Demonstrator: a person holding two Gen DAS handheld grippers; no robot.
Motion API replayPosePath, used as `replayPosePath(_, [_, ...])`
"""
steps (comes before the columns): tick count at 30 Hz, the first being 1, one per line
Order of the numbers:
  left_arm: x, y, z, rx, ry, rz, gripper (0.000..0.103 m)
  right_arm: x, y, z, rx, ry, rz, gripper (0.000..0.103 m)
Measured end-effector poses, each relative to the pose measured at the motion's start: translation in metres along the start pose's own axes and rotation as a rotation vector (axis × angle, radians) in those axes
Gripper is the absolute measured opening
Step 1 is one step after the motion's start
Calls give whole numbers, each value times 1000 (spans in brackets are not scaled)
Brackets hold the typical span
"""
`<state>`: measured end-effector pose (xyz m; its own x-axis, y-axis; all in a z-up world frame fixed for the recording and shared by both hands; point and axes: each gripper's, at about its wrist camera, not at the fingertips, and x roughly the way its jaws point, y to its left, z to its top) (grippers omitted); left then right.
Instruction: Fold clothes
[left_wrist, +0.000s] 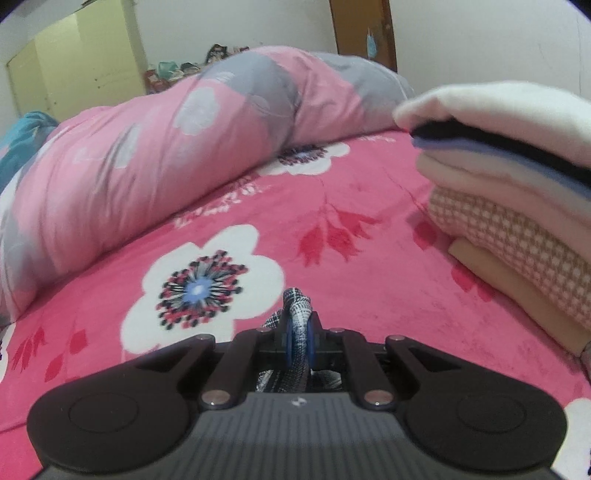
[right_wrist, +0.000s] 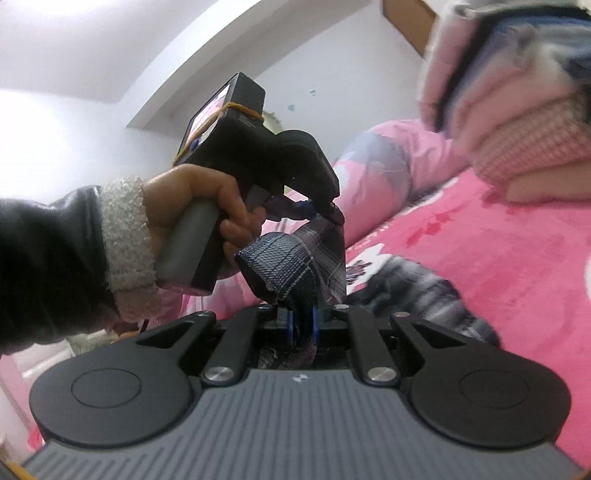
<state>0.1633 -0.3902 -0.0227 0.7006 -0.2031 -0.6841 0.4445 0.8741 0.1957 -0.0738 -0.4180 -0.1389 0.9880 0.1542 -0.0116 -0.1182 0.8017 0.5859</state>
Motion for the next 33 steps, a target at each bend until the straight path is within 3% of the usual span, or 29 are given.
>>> replayPosePath(1, [7,-5,1,7,21,-17,10,-1,-7,0,29,1,-9,7])
replayPosePath(3, [25,-6,1,-26,98,-120,28,1,-20,-3,94,13,-27,7])
replayPosePath(5, [35,-1,0,-84,135,-163,37,4,-32,-7,148,27,-45,7])
replayPosePath(9, [24,21,2,-202,80,-195,52,7,-44,-13,215,48,-58,7])
replayPosePath(15, [-32,65,-9,-259,-10,-175,59,8,-48,-14,244,50,-56,8])
replayPosePath(23, [-102,131,-102,-278,35,-136,65,9,-52,-9,268,67,-45,16])
replayPosePath(28, [-111,143,-161,-245,82,-188,67,4,-44,-1,235,67,-61,28])
replayPosePath(33, [-110,131,-190,-143,54,-287,73,-6,-43,17,212,64,-76,40])
